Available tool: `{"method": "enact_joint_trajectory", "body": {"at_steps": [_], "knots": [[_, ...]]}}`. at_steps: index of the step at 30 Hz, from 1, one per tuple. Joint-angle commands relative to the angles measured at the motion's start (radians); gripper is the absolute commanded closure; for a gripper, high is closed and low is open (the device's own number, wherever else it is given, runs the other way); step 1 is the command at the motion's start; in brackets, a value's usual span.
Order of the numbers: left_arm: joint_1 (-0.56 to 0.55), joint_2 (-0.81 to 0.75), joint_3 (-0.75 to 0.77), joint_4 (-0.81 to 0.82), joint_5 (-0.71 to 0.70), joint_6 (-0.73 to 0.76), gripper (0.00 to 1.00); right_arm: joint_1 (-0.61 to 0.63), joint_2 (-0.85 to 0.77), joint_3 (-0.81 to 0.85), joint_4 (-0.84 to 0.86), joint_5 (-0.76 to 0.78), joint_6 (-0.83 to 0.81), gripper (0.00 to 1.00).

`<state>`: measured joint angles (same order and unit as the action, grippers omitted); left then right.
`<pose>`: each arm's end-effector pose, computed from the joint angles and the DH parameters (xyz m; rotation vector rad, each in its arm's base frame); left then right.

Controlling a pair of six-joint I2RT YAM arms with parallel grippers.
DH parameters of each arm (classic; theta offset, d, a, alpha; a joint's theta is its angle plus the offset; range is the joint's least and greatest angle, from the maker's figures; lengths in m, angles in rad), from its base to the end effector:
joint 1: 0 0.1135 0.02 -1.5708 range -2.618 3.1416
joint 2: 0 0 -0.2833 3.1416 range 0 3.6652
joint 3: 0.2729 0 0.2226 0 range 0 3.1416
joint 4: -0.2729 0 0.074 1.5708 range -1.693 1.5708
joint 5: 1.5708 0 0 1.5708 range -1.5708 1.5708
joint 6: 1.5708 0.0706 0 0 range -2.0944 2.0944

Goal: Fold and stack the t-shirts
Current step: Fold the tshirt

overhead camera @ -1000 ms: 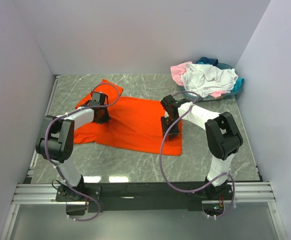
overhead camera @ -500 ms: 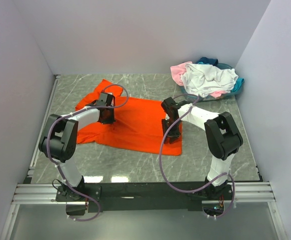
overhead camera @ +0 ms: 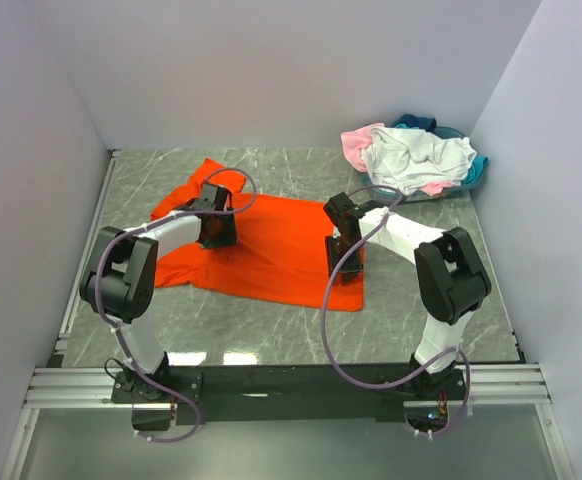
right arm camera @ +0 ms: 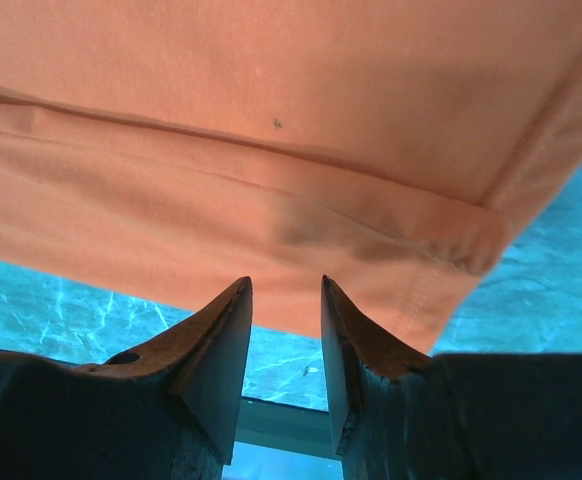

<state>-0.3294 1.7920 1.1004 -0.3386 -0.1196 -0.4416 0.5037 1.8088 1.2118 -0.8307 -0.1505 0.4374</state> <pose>0.3431 -0.1084 0.1758 -0.1884 2.5877 -0.1264 0.2737 0.1629 0.1756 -0.1182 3.0650 0.3058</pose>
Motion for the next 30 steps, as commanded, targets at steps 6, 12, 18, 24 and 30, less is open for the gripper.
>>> {"method": "enact_joint_trajectory", "body": {"at_steps": [6,12,18,24,30], "knots": [[-0.005,-0.201,0.049,-0.028,-0.031,-0.143,0.17,0.006,-0.08,-0.007,0.008,0.032,-0.003,0.59],[0.07,-0.33,-0.065,-0.095,-0.144,-0.213,0.09,0.006,-0.054,-0.066,0.057,0.003,0.014,0.59],[0.266,-0.408,-0.261,-0.053,-0.014,-0.259,0.09,0.006,-0.049,-0.098,0.065,0.031,0.011,0.59],[0.414,-0.422,-0.375,0.047,0.09,-0.259,0.08,0.004,-0.051,-0.124,0.068,0.061,0.018,0.59],[0.512,-0.376,-0.413,0.125,0.123,-0.255,0.08,0.004,-0.052,-0.159,0.077,0.078,0.03,0.59]]}}
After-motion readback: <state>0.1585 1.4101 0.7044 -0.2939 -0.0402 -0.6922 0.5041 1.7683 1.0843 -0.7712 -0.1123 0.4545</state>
